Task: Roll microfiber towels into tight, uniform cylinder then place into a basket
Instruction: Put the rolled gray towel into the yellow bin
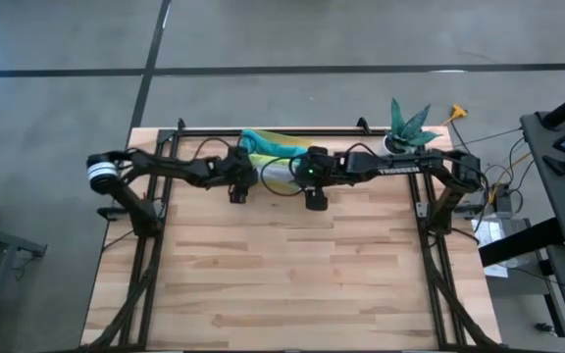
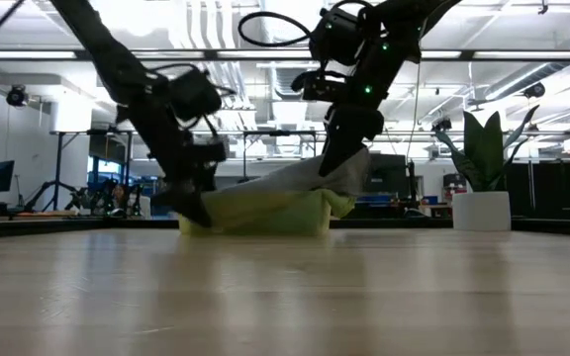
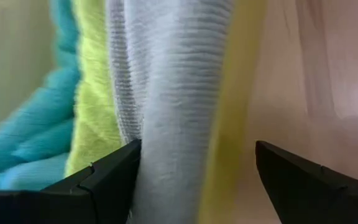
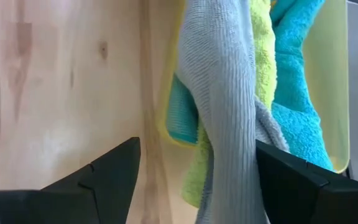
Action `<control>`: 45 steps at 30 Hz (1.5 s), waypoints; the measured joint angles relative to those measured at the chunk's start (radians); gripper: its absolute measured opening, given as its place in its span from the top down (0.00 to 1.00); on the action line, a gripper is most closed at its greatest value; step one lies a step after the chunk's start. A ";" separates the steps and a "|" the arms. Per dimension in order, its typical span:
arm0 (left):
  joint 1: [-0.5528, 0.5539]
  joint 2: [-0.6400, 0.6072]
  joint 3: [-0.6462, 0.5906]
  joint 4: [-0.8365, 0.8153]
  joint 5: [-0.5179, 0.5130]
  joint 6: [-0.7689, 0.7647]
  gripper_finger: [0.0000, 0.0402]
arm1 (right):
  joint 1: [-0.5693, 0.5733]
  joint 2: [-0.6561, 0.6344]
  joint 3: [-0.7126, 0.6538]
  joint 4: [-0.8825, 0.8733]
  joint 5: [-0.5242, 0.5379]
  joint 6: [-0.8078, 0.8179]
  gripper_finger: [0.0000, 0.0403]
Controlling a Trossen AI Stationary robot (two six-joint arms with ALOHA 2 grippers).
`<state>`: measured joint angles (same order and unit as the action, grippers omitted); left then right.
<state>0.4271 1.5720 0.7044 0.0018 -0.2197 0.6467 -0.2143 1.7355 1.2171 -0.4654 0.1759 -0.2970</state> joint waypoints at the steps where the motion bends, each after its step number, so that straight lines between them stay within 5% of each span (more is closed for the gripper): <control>1: 0.000 0.014 0.003 -0.006 0.000 0.003 0.27 | 0.003 0.000 0.000 -0.001 0.000 -0.007 0.31; 12: 0.000 0.013 0.003 -0.019 0.002 -0.010 0.27 | 0.040 -0.090 0.088 -0.104 0.194 -0.032 0.38; 19: 0.000 0.001 0.003 -0.012 0.004 -0.012 0.27 | 0.040 -0.155 0.091 -0.131 -0.009 0.081 0.44; 23: 0.000 0.001 0.003 -0.013 0.005 -0.014 0.27 | 0.041 -0.132 0.075 -0.260 0.169 0.073 0.46; 28: 0.000 0.001 0.003 -0.014 0.005 -0.014 0.27 | 0.045 -0.089 0.042 -0.350 0.236 0.040 0.45; 35: 0.000 0.001 0.003 -0.014 0.005 -0.013 0.27 | 0.132 -0.082 0.001 -0.341 0.570 -0.076 0.48; 45: 0.000 0.001 0.003 -0.014 0.003 -0.012 0.27 | 0.229 -0.082 -0.062 -0.292 0.681 -0.127 0.51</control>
<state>0.4271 1.5730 0.7074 -0.0121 -0.2165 0.6342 0.0145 1.6531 1.1552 -0.7577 0.8564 -0.4236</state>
